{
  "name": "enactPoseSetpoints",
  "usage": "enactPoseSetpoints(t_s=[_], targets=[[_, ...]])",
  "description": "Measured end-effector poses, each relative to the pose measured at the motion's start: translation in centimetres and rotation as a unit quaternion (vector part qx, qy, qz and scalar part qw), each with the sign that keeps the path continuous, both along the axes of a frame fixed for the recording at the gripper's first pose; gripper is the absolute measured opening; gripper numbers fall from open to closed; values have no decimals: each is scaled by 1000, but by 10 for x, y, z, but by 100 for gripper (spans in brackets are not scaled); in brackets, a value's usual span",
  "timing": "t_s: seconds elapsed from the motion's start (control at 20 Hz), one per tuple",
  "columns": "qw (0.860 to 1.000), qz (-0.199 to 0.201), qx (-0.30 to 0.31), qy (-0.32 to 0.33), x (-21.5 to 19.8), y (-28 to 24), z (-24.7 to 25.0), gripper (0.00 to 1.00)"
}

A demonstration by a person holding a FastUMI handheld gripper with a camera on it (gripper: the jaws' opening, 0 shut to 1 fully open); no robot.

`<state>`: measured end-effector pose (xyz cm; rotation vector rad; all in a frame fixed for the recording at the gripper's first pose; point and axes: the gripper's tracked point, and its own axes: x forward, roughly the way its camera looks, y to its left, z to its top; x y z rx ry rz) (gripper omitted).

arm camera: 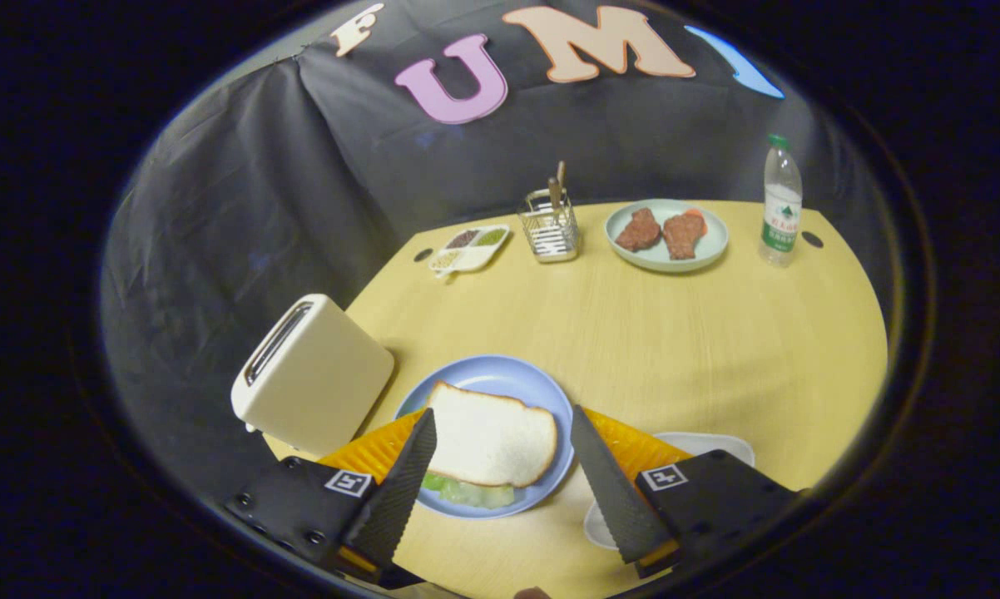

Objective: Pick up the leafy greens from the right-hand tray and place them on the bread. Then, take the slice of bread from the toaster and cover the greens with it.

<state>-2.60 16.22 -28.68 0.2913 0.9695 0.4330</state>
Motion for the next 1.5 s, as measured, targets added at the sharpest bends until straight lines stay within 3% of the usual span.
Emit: enactPoseSetpoints(t_s=[0.55,0.75,1.1,1.5], targets=[[985,-58,-41,-157,-3,-46,120,100],[972,-80,-78,-208,-11,-64,151,100],[946,-141,-87,-279,-30,-85,203,100],[916,-194,-110,-334,-42,-105,229,100]])
